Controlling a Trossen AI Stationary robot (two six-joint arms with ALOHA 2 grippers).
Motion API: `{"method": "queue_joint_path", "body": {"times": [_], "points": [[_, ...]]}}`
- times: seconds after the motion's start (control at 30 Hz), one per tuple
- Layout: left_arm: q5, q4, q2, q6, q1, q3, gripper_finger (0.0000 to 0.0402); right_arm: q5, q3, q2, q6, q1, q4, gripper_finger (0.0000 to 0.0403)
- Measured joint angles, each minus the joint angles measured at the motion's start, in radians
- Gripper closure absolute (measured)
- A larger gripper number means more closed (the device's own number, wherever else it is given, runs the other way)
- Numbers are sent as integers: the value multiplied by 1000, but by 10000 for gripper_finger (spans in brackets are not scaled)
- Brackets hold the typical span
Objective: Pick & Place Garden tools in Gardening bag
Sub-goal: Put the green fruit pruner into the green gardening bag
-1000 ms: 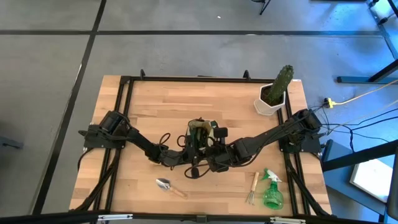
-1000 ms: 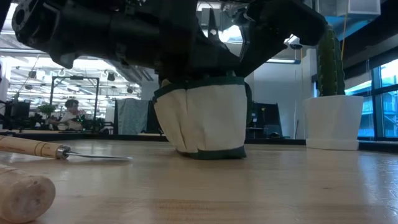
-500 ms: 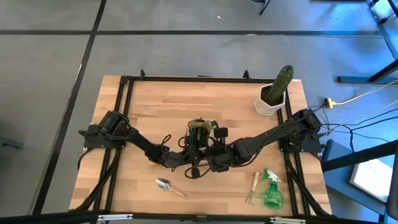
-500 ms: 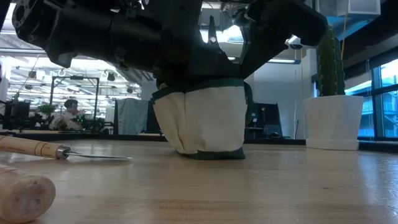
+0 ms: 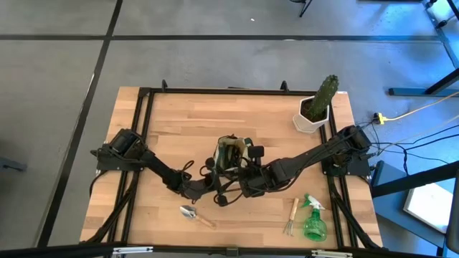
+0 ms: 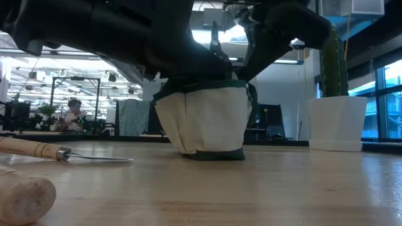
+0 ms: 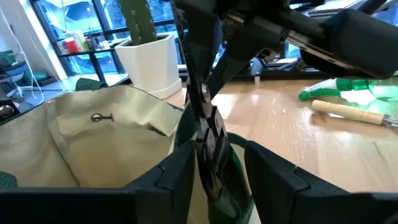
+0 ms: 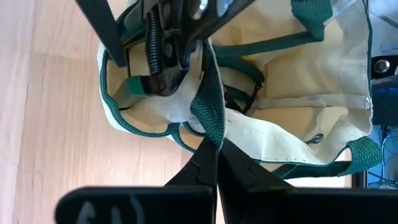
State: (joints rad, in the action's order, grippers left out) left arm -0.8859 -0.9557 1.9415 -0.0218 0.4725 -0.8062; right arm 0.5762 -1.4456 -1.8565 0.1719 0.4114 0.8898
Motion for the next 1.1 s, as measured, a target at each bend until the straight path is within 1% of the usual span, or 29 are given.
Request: {"method": "queue_joint_path", "body": {"times": [0.17, 0.27, 0.43, 0.63, 0.73, 0.83, 0.87, 0.97, 1.1], "points": [[-2, -26, 0, 13, -1, 0, 266, 0, 0, 0, 0, 0, -1, 403], [-5, -69, 0, 46, 3, 0, 265, 0, 0, 0, 0, 0, -1, 403], [-45, -111, -1, 95, 12, 0, 265, 0, 0, 0, 0, 0, -3, 403], [-45, -125, -2, 59, 2, -1, 270, -1, 0, 0, 0, 0, -3, 403], [-46, -125, -2, 39, 3, -1, 301, -1, 0, 0, 0, 0, -3, 403], [-24, -119, -2, 34, 3, -2, 368, -1, 0, 0, 6, 0, -3, 403], [-8, -119, -2, 29, 3, -2, 382, -1, 0, 0, 13, 0, -3, 403], [0, -117, -3, 30, 4, -2, 391, 11, 0, 0, 25, 0, -3, 403], [-6, -96, -4, 26, 3, -3, 393, 28, 0, 0, 29, 0, -3, 403]]}}
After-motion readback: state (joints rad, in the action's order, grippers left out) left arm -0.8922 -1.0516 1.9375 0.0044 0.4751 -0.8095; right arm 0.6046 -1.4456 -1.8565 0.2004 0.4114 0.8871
